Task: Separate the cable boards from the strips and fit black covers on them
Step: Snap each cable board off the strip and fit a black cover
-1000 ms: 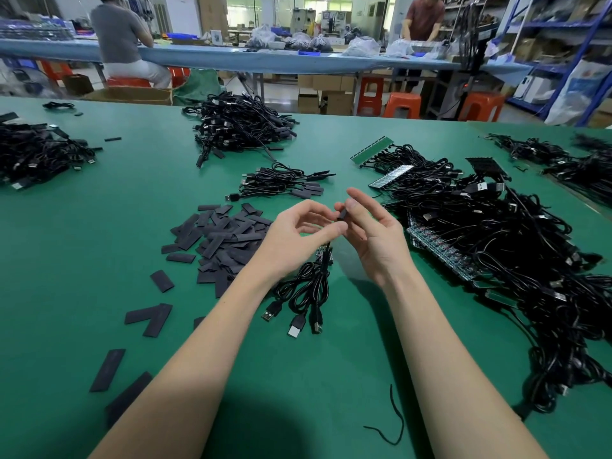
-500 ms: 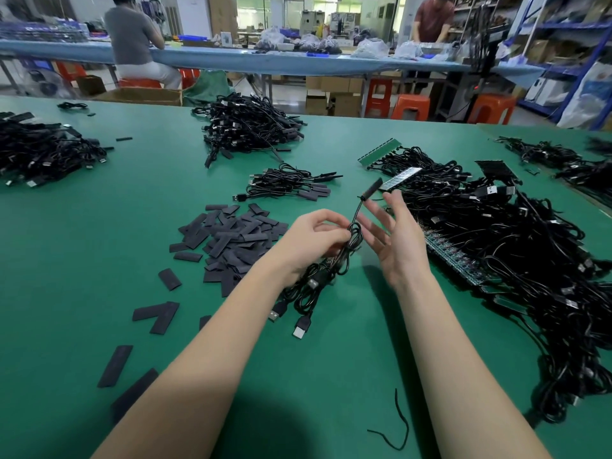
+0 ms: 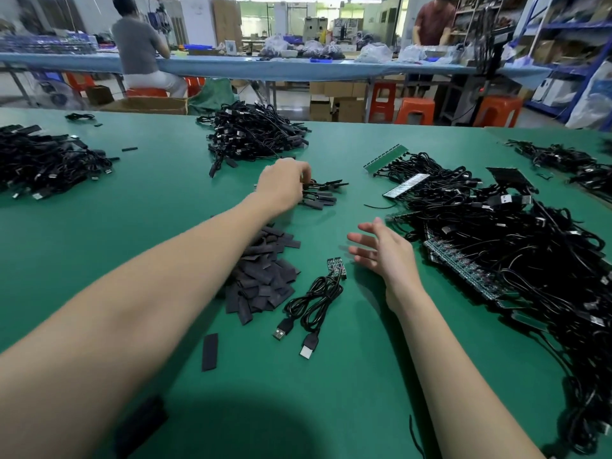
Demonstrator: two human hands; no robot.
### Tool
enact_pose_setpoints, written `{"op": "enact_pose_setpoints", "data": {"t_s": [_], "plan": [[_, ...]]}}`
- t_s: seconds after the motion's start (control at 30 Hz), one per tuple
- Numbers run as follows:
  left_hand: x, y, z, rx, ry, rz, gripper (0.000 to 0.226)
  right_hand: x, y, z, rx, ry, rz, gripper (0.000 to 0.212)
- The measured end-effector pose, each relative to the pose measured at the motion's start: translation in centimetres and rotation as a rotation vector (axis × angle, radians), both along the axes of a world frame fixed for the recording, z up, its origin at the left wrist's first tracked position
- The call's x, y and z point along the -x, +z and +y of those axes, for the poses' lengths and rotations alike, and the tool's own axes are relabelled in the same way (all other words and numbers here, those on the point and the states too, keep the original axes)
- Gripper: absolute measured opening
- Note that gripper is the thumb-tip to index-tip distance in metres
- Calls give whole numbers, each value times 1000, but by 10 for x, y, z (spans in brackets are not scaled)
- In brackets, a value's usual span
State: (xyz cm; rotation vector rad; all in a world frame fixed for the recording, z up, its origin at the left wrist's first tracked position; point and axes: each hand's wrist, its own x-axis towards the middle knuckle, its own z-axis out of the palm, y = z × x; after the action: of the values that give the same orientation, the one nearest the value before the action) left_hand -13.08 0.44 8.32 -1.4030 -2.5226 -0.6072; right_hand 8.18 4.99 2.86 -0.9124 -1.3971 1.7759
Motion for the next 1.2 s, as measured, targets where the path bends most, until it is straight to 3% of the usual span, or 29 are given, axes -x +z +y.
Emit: {"op": "enact_pose_setpoints", "data": {"t_s": [0.1, 0.23, 0.5, 0.6, 0.77, 0.93, 1.07, 1.2], "plan": [[12, -13, 4, 128, 7, 182, 27, 2, -3, 2, -15, 2, -21, 33], [13, -33, 8, 258, 25, 105, 29, 3, -4, 3, -27, 9, -35, 34], [19, -32, 10, 323, -11, -58, 44, 3, -2, 0, -60, 31, -65, 30], [8, -32, 8, 220, -10, -127, 34, 1, -2, -2, -77, 49, -89, 25], [-35, -30, 4, -64, -56, -423, 22, -2, -1, 0, -178, 72, -163, 12], [-78, -27, -24, -273, -10, -625, 12, -6, 0, 4, -423, 57, -441, 8], [-97, -39, -52, -94, 93, -650, 19, -5, 6, 3, -298, 140, -526, 11], [-107, -39, -55, -10, 89, -685, 20, -2, 11, -2, -80, 247, -443, 6]]}}
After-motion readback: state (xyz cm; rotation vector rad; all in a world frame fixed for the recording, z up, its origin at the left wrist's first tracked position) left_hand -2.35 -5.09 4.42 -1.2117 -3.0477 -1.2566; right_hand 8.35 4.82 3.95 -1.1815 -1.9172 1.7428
